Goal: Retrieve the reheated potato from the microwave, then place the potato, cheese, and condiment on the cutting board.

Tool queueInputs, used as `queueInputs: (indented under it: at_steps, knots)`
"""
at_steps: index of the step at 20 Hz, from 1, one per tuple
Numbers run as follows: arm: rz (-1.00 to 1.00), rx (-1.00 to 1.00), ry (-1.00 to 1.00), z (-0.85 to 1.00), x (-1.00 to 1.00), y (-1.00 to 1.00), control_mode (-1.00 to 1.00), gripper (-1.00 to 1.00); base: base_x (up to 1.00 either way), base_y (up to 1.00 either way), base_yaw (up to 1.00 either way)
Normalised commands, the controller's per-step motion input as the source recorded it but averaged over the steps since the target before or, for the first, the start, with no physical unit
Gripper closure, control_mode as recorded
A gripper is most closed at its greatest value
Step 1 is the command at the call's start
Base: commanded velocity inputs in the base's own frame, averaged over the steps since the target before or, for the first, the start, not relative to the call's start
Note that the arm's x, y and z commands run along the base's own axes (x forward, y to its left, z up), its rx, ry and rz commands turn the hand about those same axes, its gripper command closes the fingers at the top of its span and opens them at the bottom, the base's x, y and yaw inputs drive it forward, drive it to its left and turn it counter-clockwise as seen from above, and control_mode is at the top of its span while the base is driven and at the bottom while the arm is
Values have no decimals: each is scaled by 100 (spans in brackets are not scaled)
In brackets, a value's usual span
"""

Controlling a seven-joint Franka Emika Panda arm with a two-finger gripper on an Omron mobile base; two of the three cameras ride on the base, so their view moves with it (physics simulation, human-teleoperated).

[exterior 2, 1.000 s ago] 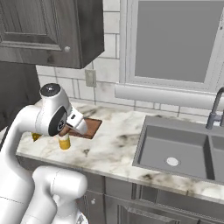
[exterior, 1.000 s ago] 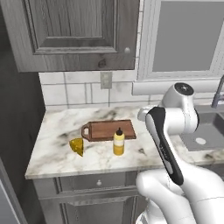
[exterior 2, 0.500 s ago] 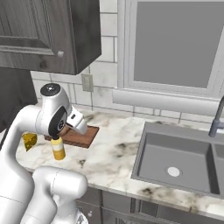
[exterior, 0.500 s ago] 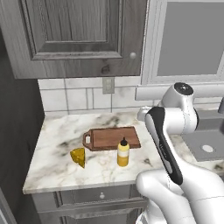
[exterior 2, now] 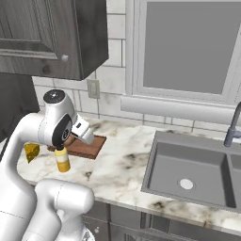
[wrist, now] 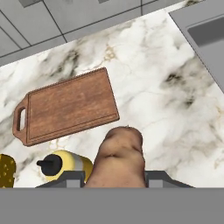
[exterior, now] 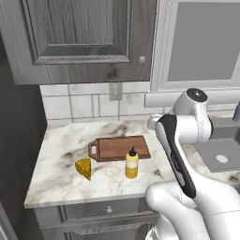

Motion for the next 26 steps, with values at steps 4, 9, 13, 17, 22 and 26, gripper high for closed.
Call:
queueInputs:
  at_steps: [4,9,13,17,22,26]
  knots:
    - [0,0,0,0,0,0,100,100,0,0,0]
    - [0,0,0,0,0,0,100,100,0,0,0]
    - [0,0,0,0,0,0,100,100,0,0,0]
    - [0,0,0,0,0,0,-100,100,0,0,0]
    - [0,0,0,0,0,0,-100,100,0,0,0]
    - [0,0,0,0,0,0,-100,100,0,0,0]
